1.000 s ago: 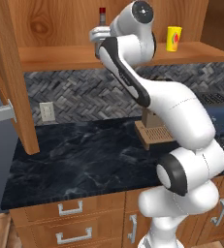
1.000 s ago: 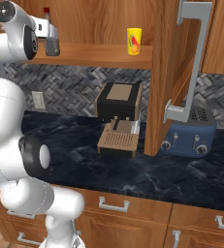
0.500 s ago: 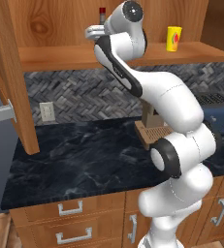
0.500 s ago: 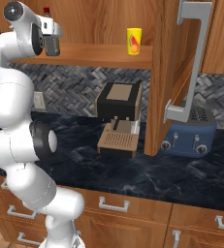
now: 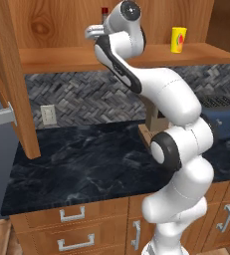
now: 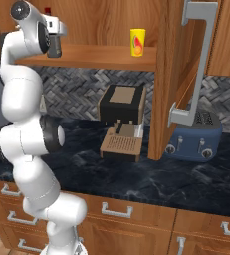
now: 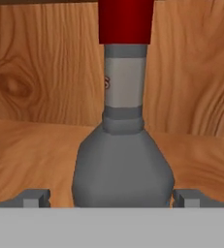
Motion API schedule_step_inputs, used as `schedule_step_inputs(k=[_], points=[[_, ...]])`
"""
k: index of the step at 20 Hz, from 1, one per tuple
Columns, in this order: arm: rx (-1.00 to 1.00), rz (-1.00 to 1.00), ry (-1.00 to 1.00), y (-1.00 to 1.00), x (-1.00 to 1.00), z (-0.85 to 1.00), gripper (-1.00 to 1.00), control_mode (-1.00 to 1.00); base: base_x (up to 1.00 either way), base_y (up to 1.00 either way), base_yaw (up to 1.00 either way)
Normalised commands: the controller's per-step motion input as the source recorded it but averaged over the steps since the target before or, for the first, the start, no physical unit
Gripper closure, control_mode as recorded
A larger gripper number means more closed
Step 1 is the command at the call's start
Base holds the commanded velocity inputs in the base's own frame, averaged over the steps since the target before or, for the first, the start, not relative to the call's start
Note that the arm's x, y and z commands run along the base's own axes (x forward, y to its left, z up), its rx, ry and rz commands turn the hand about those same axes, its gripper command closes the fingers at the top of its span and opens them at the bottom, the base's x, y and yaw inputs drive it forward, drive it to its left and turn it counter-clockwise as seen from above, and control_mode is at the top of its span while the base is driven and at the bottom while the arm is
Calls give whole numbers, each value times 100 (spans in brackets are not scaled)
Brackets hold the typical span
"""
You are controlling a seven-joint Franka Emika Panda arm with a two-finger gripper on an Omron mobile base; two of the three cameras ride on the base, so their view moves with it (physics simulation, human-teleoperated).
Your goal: Open the cabinet directly in front. Then move the liquor and the cup to the dining counter with the candle on it.
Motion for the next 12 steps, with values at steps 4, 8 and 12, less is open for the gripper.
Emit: schedule_step_inputs(k=[4,8,12], points=[[0,0,0,2,20,0,-100,-100,0,0,0],[0,0,0,1,9,0,-100,-100,0,0,0],[0,0,0,1,0,0,100,-100,0,0,0]])
